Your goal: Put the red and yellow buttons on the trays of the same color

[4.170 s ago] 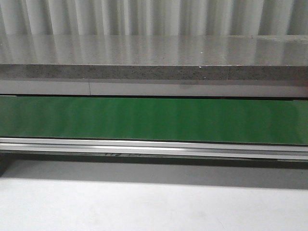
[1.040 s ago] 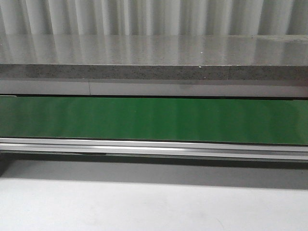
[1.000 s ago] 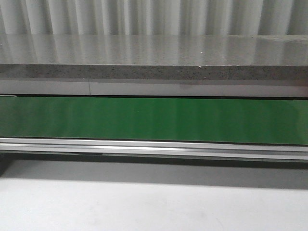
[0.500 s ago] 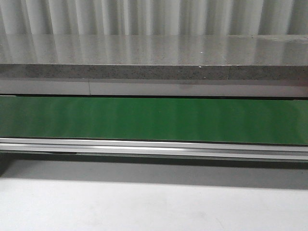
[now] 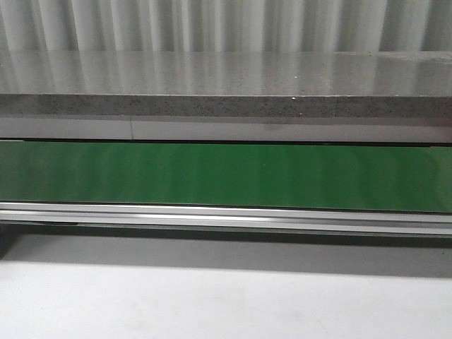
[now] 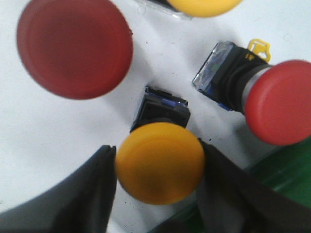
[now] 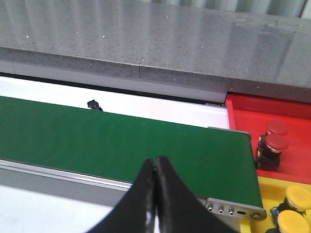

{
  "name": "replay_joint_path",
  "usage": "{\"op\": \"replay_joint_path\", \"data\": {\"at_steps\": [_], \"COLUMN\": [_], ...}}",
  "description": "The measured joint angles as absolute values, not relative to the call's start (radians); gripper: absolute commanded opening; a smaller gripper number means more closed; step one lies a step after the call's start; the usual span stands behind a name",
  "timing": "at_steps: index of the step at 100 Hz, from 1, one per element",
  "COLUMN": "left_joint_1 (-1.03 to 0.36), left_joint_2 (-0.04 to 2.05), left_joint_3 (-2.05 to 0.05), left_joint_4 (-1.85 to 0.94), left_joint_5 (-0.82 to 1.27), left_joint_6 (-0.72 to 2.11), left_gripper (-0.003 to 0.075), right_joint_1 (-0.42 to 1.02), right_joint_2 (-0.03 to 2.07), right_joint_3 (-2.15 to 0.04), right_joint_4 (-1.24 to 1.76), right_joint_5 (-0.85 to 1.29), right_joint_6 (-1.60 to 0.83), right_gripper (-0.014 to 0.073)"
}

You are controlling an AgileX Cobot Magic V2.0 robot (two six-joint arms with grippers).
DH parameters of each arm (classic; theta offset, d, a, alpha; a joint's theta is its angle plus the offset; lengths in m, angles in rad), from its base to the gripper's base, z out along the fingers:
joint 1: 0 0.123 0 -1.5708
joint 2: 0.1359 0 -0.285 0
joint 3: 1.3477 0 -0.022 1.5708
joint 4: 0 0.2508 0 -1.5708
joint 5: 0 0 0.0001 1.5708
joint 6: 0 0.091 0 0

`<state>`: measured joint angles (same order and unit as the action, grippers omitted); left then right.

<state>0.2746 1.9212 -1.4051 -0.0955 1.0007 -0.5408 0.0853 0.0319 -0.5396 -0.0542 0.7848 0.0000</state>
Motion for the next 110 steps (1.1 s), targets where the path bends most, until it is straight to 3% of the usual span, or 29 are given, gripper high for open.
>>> {"op": "replay_joint_path", "data": {"at_steps": [13, 74, 110], "left_joint_1": [0.275, 0.261, 0.075], "left_joint_2": [1.921, 1.724, 1.634], "left_joint_3": [-1.405, -1.412, -1.412], "left_joint_4": [-0.085, 0.01, 0.008], "left_joint_5": [1.0, 1.088, 1.153], "left_joint_6": [-0.539, -0.121, -0.043], "left_gripper": [0.0111, 0.0111, 0.0111], "right_joint_1": [0.085, 0.085, 0.085], "right_joint_2": [0.032, 0.032, 0.032], "right_joint_3": [-0.54, -0.54, -0.54], "right_joint_4": [-0.054, -0.054, -0.054], "right_joint_5": [0.785, 0.785, 0.785], "right_joint_6": [0.0, 0.0, 0.0], "right_gripper": [-0.0066, -0.0066, -0.0066]}}
